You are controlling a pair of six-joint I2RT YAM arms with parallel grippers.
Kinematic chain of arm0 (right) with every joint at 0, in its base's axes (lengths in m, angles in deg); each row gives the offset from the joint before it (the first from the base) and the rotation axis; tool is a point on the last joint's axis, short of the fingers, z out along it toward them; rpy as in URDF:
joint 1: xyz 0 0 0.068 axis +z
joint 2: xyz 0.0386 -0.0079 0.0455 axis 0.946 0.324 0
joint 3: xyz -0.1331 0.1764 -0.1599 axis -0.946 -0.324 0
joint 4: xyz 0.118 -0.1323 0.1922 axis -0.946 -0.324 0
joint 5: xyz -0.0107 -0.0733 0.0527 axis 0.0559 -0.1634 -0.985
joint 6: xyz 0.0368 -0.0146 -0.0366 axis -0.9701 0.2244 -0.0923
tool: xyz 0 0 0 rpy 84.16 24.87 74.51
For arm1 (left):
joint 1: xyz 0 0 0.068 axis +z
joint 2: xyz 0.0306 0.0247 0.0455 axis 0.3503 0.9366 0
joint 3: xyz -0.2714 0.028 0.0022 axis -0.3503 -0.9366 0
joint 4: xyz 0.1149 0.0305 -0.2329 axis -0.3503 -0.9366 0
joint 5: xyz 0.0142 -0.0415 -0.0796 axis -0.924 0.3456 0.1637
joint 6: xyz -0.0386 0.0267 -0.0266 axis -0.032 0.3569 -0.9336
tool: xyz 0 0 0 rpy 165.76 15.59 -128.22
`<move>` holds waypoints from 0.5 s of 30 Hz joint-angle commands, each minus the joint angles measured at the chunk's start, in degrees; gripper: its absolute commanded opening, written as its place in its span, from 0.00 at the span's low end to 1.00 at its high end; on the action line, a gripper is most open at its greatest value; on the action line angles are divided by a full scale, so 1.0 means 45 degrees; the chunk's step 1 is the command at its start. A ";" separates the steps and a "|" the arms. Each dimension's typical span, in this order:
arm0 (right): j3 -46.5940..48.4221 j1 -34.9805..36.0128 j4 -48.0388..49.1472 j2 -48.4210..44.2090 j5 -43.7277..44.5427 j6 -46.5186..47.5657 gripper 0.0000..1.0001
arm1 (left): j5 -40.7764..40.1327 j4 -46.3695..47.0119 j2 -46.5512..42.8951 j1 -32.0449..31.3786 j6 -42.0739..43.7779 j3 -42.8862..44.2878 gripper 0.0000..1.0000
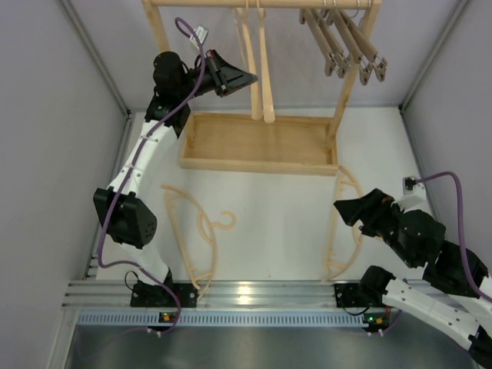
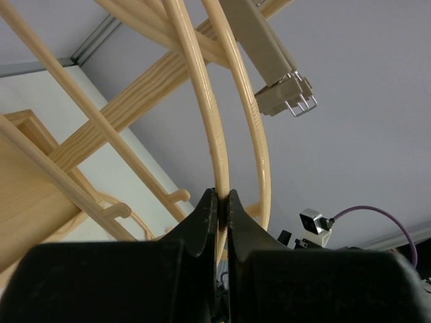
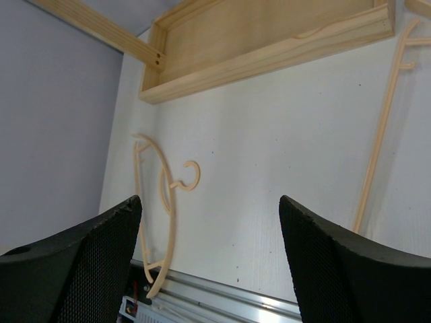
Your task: Organize the hangers
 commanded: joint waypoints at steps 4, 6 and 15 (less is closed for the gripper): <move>0.0206 0.0117 -0.0246 -0.0259 0.0177 0.0038 0.80 | -0.0467 0.0039 -0.1008 -0.0006 0.0629 -0.0861 0.19; 0.0167 0.0117 -0.0266 -0.0279 0.0177 0.0038 0.80 | -0.0526 0.0039 -0.1263 -0.0006 0.0805 -0.1077 0.29; -0.0087 0.0117 -0.0266 -0.0494 0.0157 -0.0040 0.80 | -0.0935 -0.0273 -0.3371 0.0013 0.1780 -0.2482 0.54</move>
